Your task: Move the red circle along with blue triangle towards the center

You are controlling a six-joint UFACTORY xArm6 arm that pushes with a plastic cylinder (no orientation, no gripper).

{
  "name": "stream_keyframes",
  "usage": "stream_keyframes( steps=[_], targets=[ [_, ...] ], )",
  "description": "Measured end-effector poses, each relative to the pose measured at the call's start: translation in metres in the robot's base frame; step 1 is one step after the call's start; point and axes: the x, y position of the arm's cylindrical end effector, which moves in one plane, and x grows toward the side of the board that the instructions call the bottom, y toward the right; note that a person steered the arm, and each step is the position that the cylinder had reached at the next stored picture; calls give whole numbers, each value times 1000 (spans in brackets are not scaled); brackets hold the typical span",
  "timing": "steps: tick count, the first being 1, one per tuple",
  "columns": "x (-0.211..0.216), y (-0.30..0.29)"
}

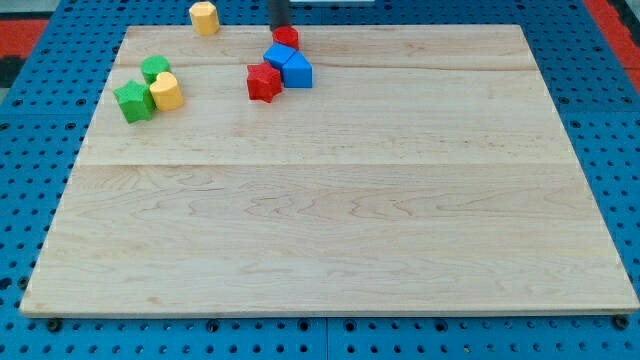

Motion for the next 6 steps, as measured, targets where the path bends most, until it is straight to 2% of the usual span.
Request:
stream_keyframes(
  steps=[3,4,5,6],
  targets=[
    [52,10],
    [31,-9],
    [57,-56],
    [87,24]
  ],
)
